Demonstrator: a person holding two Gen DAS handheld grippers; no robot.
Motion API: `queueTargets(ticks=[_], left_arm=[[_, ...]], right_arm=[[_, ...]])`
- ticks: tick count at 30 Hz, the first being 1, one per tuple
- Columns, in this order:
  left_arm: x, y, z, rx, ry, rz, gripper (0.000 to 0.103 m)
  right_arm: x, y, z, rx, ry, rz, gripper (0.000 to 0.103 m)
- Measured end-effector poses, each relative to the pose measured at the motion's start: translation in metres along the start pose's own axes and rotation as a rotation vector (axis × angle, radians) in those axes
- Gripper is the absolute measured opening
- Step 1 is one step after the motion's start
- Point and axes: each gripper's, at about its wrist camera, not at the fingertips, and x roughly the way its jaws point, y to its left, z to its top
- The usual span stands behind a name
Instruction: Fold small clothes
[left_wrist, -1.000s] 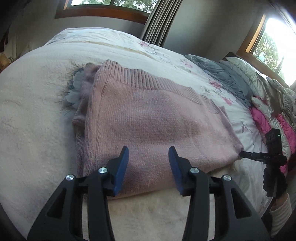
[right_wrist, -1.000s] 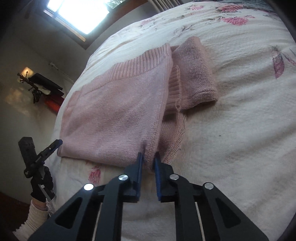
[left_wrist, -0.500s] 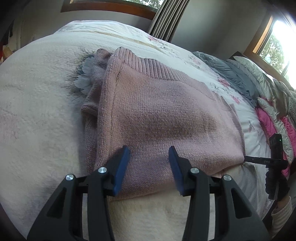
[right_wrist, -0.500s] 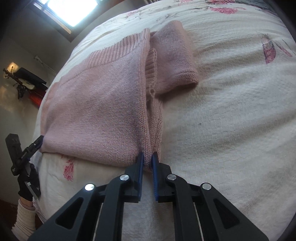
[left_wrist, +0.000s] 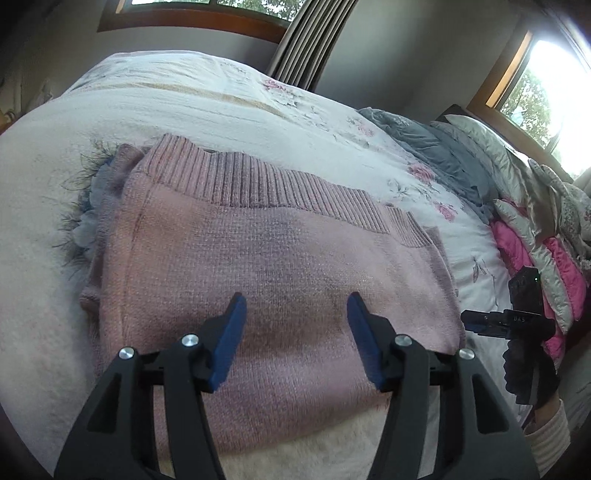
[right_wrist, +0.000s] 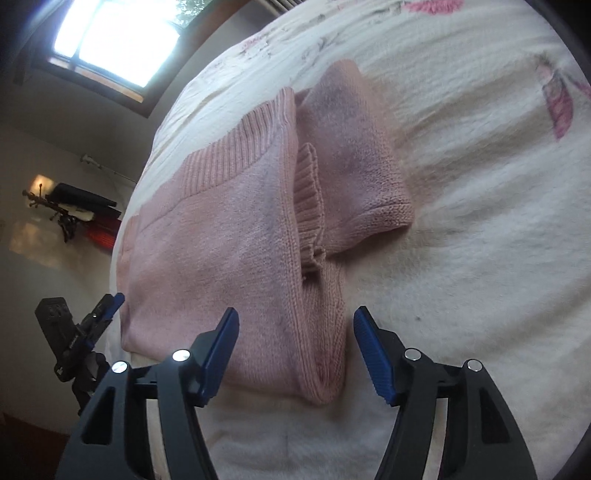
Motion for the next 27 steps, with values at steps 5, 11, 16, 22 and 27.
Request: queueTargets(ticks=[5,11,16,22,27], left_arm=[[0.016,0.006,0.003,-0.02,0.016,-0.002,0.056],[0.023,0.007,0.002,0.015,0.045,0.012,0.057],[0.025,0.012,0.003,-0.001,0.049,-0.011,0.057],[0.027,0.013,0.001,0.005,0.042,-0.023,0.056],[0.028,0.01,0.0,0.009,0.039,-0.019,0.056]], right_arm=[[0.02,-0.014,0.009,0.054,-0.009,0.054,0.065],[0.027,-0.02,0.027,0.092,-0.05,0.119,0.056],[0.041,-0.02,0.031,0.133,-0.046,0.151,0.03],[0.042,-0.027,0.023,0.136,-0.055,0.145,0.028],[0.045,-0.027,0.025,0.129,-0.052,0.129,0.028]])
